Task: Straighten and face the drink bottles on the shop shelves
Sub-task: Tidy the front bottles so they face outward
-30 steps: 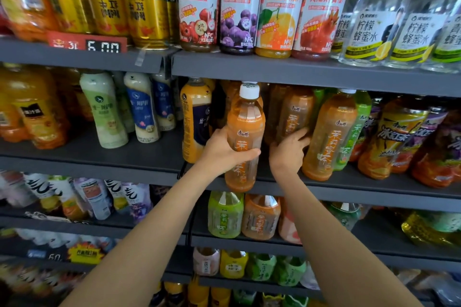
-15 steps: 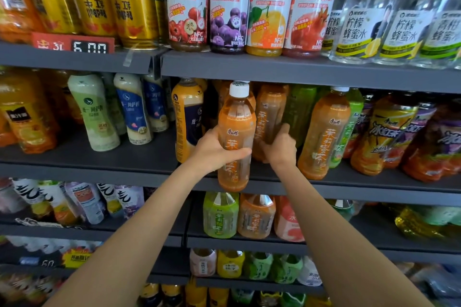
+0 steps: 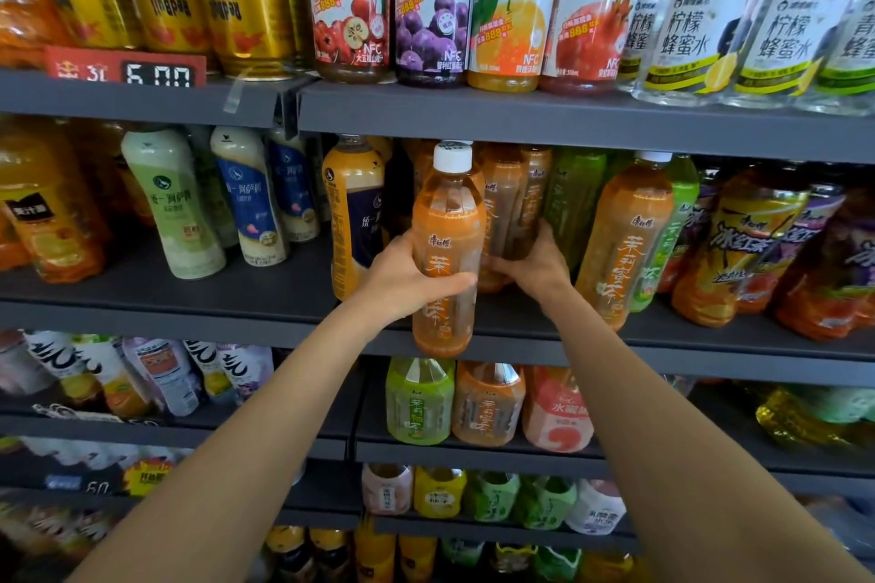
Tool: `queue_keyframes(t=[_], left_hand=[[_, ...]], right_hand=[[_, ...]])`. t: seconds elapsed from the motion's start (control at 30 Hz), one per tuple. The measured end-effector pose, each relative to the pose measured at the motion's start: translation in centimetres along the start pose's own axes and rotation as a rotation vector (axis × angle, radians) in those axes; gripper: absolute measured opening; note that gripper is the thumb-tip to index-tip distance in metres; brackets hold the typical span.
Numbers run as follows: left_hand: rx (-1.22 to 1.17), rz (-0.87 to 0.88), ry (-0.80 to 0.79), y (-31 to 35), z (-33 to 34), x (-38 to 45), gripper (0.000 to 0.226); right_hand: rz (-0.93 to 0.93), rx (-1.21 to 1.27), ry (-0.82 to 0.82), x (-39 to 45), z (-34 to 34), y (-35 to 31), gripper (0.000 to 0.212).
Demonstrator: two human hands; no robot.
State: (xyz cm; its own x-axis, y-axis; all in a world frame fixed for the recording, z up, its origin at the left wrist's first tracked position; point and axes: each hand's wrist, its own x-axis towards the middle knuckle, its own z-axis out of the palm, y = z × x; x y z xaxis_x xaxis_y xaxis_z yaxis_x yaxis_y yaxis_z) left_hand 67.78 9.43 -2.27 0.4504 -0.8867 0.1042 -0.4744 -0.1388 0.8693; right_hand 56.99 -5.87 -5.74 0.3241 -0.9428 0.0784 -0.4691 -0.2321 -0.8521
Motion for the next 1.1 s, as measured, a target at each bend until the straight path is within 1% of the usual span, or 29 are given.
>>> queue_keyframes(t=[0.07, 0.3, 0.4, 0.47, 0.57, 0.67, 0.8, 0.9, 0.97, 1.0, 1.1], left_hand=[[-0.007, -0.002, 0.001, 0.0, 0.1, 0.1, 0.062], [-0.021, -0.004, 0.008, -0.2, 0.2, 0.0, 0.061], [-0.032, 0.003, 0.010, 0.0, 0.2, -0.1, 0.055], [-0.033, 0.003, 0.008, 0.0, 0.2, -0.2, 0.056], [0.037, 0.002, 0.044, -0.3, 0.3, -0.3, 0.062], [0.123, 0.021, 0.079, -0.4, 0.2, -0.7, 0.069], [0.081, 0.026, 0.037, -0.6, -0.2, -0.5, 0.075], [0.015, 0.020, 0.032, -0.8, -0.4, 0.2, 0.069], [-0.030, 0.013, 0.043, -0.9, -0.4, 0.5, 0.060], [-0.037, 0.007, 0.044, -1.0, -0.3, 0.7, 0.057], [-0.034, 0.001, 0.029, -1.0, -0.3, 1.1, 0.058]], right_hand=[[-0.033, 0.014, 0.012, -0.3, 0.1, 0.1, 0.091], [-0.072, 0.036, -0.005, -0.9, 0.1, 0.5, 0.078], [-0.072, 0.053, -0.037, -1.3, 0.1, 0.6, 0.076], [-0.087, 0.052, -0.031, -1.3, 0.0, 0.6, 0.076], [-0.081, 0.013, -0.008, -0.8, 0.0, 0.2, 0.087], [-0.066, -0.092, -0.036, 0.0, 0.7, -1.0, 0.099], [-0.037, -0.173, -0.054, 0.7, 1.3, -2.2, 0.111], [-0.048, -0.144, -0.079, 1.1, 1.3, -2.0, 0.114], [-0.051, -0.094, -0.102, 1.0, 0.6, -1.6, 0.110], [-0.048, -0.063, -0.125, 0.9, 0.0, -1.2, 0.104], [-0.023, 0.027, -0.223, 0.5, -1.6, -0.2, 0.082]])
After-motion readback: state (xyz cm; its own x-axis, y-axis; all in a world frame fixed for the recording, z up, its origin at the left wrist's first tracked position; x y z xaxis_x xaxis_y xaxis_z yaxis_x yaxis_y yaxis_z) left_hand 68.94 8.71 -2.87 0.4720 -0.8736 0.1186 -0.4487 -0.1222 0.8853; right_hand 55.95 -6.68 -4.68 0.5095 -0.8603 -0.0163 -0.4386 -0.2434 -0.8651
